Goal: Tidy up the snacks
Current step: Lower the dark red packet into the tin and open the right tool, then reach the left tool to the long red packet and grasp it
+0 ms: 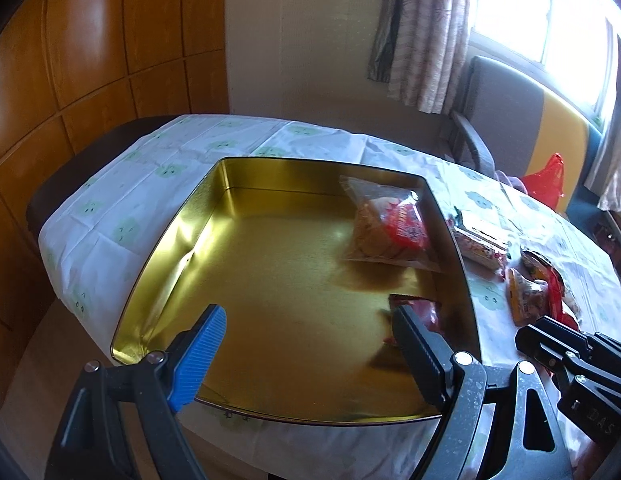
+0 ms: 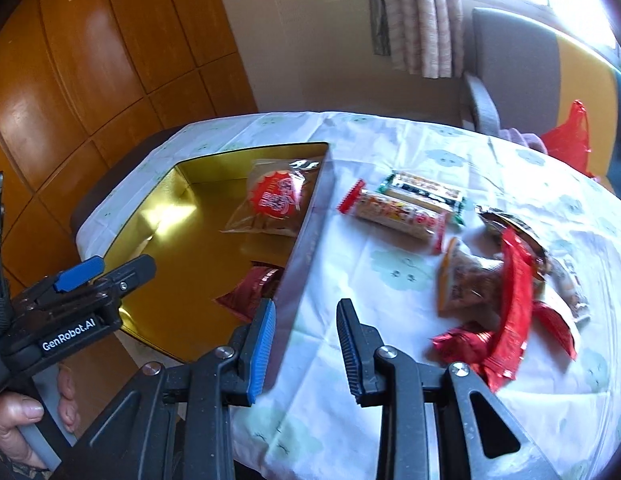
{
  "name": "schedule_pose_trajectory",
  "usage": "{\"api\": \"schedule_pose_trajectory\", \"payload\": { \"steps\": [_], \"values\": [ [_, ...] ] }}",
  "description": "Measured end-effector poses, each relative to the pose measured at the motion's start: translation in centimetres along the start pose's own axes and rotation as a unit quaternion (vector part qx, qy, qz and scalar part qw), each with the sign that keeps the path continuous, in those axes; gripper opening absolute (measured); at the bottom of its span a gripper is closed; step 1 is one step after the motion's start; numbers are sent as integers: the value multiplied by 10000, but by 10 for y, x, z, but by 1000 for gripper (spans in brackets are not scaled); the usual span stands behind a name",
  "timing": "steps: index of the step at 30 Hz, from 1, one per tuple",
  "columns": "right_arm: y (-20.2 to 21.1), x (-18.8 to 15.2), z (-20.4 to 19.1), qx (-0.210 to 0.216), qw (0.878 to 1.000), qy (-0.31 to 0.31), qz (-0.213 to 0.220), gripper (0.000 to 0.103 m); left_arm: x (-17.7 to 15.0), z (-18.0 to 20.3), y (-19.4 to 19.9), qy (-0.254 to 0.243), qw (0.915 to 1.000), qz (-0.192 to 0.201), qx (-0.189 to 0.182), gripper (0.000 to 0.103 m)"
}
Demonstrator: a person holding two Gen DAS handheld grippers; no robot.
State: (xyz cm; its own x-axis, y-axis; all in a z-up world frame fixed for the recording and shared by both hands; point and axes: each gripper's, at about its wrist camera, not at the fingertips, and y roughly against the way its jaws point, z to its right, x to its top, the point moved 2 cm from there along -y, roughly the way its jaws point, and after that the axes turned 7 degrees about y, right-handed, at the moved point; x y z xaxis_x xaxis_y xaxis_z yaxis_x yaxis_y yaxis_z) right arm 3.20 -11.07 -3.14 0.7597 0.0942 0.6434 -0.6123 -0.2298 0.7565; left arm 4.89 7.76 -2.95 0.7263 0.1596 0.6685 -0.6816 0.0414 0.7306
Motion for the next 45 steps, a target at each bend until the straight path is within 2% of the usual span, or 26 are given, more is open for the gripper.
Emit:
{"api": "schedule_pose_trajectory", "payload": {
  "steps": [11,31,39,45],
  "values": [
    [16,-15,21,-278,9994,-209,58,33,-5,16,8,-210,9997,44,-128,86],
    [37,-51,86,-817,9924,-919,16,34,-14,54,16,-748,9965,12,-384,86],
    [44,-81,120,-1175,9861,-1160,-204,37,-16,80,19,-1073,9925,-18,-579,86],
    [45,-110,154,-1634,9736,-1525,-467,37,-21,102,19,-1305,9888,-81,-720,86]
  ]
}}
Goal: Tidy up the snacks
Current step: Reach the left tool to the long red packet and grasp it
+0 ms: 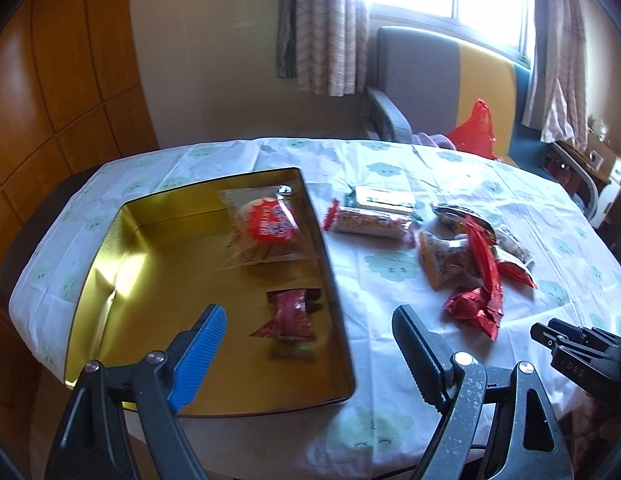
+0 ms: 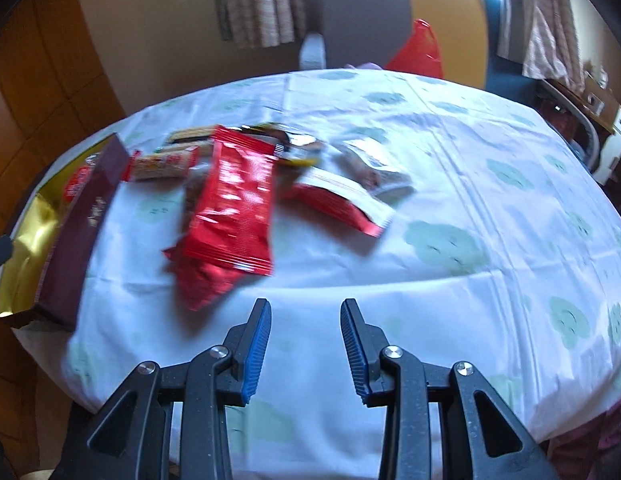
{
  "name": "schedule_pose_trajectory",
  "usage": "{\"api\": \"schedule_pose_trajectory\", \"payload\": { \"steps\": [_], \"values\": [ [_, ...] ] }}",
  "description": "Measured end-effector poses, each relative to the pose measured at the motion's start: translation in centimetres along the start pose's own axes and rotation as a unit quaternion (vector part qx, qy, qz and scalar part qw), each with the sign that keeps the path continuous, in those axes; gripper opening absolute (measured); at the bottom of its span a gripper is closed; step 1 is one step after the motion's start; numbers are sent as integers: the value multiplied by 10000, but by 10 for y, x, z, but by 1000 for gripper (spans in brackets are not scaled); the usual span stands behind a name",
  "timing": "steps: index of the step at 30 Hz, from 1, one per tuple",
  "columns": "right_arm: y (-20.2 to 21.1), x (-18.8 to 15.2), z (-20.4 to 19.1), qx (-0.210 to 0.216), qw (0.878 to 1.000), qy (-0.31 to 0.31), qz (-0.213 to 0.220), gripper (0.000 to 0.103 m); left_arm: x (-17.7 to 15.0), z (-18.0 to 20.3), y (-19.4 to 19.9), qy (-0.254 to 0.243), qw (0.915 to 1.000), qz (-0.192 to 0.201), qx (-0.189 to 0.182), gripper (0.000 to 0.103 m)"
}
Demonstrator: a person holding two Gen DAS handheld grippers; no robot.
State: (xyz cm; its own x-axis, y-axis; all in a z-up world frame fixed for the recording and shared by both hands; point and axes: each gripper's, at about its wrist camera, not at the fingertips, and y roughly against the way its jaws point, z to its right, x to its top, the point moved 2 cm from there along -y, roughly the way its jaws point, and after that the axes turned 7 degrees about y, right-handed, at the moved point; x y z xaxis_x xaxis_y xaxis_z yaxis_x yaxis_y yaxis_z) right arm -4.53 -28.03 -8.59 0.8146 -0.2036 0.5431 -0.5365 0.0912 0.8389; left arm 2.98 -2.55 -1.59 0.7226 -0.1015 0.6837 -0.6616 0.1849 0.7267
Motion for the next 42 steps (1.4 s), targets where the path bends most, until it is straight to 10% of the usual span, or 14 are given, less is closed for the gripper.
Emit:
{"api": "schedule_pose_trajectory", "payload": {
  "steps": [19,32,42],
  "values": [
    [-6,-20,37,-466,9985,-256,-109,37,0,59,-11,-675,9966,-269,-399,86],
    [-7,-22,36,-318,9992,-229,39,48,10,144,-64,-862,9774,-1291,-1433,76],
    [-7,-24,34,-175,9997,-130,146,53,11,205,-134,-1163,9693,-1802,-1199,71]
  ]
}}
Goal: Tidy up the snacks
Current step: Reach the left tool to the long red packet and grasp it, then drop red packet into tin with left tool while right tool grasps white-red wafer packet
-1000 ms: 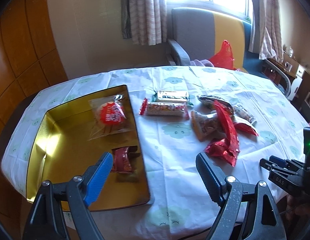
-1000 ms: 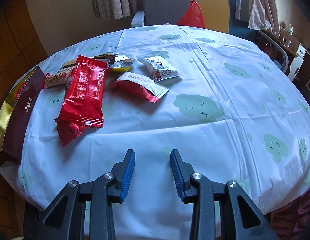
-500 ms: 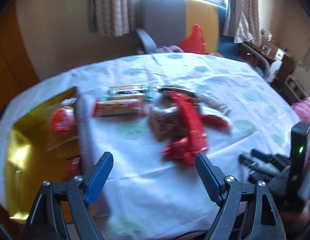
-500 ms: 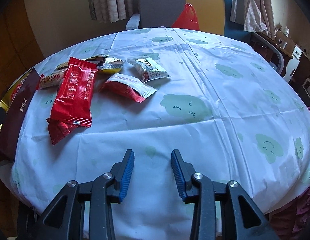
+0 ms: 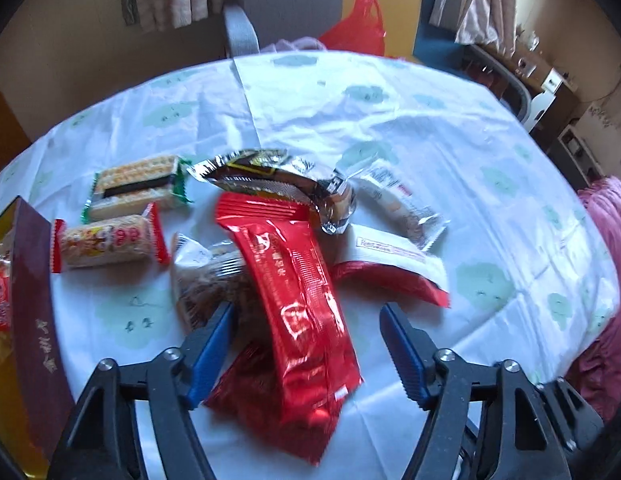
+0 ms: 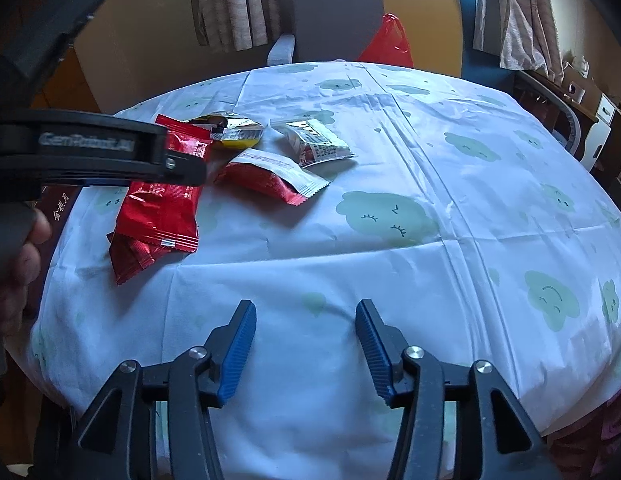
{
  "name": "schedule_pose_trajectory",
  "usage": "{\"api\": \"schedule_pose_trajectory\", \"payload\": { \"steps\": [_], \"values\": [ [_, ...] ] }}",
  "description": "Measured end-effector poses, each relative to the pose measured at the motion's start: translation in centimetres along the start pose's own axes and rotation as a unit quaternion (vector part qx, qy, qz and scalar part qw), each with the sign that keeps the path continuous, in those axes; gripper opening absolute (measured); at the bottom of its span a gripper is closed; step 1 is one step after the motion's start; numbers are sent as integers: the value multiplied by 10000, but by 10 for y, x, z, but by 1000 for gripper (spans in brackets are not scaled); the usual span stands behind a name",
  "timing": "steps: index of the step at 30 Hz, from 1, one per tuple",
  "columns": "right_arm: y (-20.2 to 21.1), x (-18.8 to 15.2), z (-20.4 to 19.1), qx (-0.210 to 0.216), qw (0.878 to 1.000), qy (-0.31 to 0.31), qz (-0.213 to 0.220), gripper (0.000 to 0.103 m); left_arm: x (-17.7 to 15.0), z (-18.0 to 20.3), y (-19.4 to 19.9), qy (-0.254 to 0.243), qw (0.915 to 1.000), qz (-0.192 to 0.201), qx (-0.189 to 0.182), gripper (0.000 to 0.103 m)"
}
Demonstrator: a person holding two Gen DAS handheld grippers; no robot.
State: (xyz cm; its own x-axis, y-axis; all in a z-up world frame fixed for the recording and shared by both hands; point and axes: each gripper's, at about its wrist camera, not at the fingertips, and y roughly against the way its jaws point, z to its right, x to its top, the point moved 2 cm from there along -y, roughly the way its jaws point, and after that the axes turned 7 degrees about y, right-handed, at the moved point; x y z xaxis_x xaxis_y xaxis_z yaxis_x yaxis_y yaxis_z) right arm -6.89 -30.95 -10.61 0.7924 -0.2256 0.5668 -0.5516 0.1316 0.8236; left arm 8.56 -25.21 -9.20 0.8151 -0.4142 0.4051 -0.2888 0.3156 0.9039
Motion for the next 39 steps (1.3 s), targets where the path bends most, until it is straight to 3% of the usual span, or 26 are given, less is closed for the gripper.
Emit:
{"api": "schedule_pose_trajectory", "payload": {
  "steps": [1,2,3,6,8,11,23,25,33,39],
  "values": [
    [0,0,1,21,10000,8,7,53,1,1,-4,-32,10000,33,89,66],
    [0,0,1,45,10000,7,19,53,1,1,-7,-77,9998,65,143,43],
    [1,-1,2,66,10000,11,27,53,0,-1,-10,-41,10000,-22,17,35],
    [2,0,4,232,9997,34,20,53,-4,-10,-1,111,9994,86,-307,22],
    [4,2,10,461,9989,-76,23,45,-10,-13,13,45,9987,207,-458,15],
    [8,10,19,700,9973,-234,57,43,-19,-19,35,-53,9971,455,-606,15],
    [0,82,21,562,9981,186,148,41,-55,-51,101,59,9854,1004,-1373,15],
    [-3,94,18,717,9970,266,147,41,-57,-58,111,123,9838,1110,-1406,15],
    [-32,118,-30,892,9791,1814,-231,45,-68,-104,147,624,9785,1416,-1367,15],
    [-74,121,-48,739,9585,2634,-800,48,-82,-172,176,1392,9708,1666,-1020,15]
  ]
}}
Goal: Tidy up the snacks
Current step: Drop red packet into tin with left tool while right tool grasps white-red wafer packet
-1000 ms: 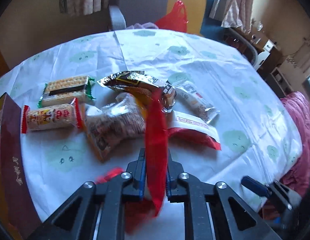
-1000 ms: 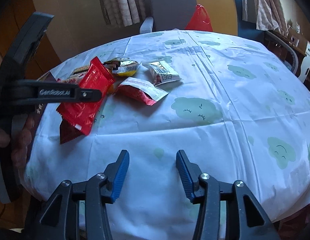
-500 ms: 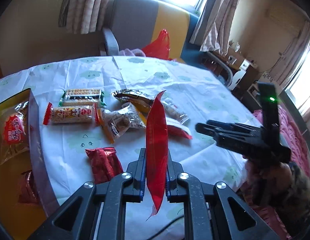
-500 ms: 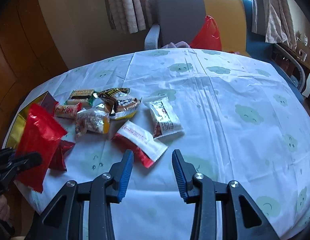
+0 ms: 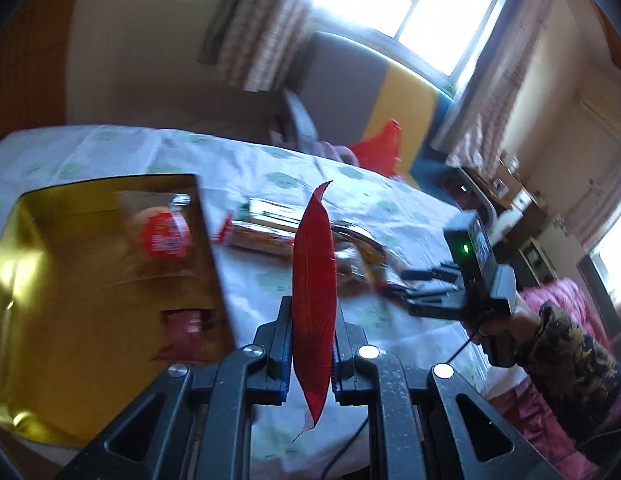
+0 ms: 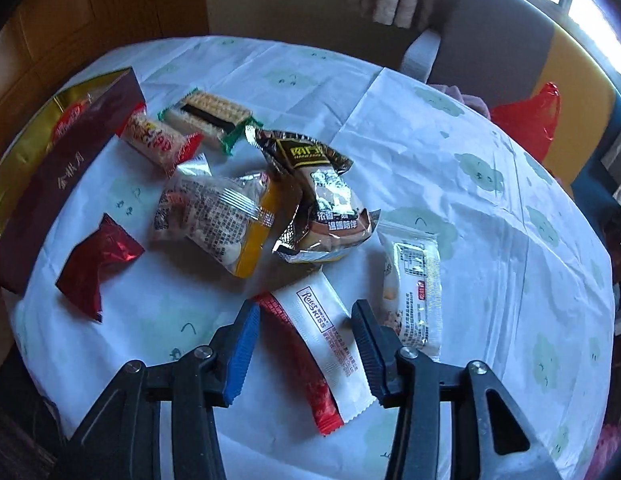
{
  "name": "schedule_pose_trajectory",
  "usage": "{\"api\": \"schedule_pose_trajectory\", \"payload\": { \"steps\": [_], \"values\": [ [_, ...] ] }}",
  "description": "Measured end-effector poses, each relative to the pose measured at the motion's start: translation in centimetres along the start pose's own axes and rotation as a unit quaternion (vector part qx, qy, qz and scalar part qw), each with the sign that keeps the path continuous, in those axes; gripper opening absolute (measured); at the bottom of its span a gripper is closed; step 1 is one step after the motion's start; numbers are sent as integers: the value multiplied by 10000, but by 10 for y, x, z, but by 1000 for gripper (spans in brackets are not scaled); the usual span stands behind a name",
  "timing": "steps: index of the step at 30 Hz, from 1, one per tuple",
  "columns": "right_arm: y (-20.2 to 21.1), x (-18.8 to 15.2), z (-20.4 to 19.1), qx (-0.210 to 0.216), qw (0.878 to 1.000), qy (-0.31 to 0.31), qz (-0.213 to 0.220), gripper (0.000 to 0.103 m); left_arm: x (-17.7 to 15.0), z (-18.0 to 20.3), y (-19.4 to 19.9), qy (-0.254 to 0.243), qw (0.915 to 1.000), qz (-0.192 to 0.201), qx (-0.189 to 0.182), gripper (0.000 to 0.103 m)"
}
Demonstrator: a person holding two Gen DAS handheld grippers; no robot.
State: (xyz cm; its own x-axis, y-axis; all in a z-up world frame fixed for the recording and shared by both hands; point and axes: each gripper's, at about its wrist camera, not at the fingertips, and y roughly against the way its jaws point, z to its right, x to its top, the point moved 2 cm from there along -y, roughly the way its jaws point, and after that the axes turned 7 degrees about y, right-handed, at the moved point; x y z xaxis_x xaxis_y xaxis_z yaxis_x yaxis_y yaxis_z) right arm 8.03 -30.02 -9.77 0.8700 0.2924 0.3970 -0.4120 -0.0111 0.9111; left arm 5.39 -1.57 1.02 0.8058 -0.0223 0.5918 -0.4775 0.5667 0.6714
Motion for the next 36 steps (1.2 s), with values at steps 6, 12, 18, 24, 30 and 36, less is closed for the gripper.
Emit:
{"api": "schedule_pose_trajectory", "payload": {
  "steps": [6,12,18,24,30,36],
  "values": [
    [5,-11,-9,-142,9998,129,-63,32,25,-83,14,918,9915,183,901,15],
    [14,-29,-35,-406,9982,437,-68,32,54,-134,-16,1345,9805,32,1435,15],
    [13,-28,-33,-366,9986,356,-116,34,81,-152,-57,1167,9716,-37,2061,16],
    [9,-26,-34,-392,9989,253,-53,34,81,-137,-58,633,9617,254,2655,30],
    [9,-28,-34,-440,9989,155,36,34,65,-111,-37,349,9555,599,2867,38],
    [12,-32,-37,-468,9988,4,126,33,45,-83,-10,219,9552,876,2819,44]
  ]
}}
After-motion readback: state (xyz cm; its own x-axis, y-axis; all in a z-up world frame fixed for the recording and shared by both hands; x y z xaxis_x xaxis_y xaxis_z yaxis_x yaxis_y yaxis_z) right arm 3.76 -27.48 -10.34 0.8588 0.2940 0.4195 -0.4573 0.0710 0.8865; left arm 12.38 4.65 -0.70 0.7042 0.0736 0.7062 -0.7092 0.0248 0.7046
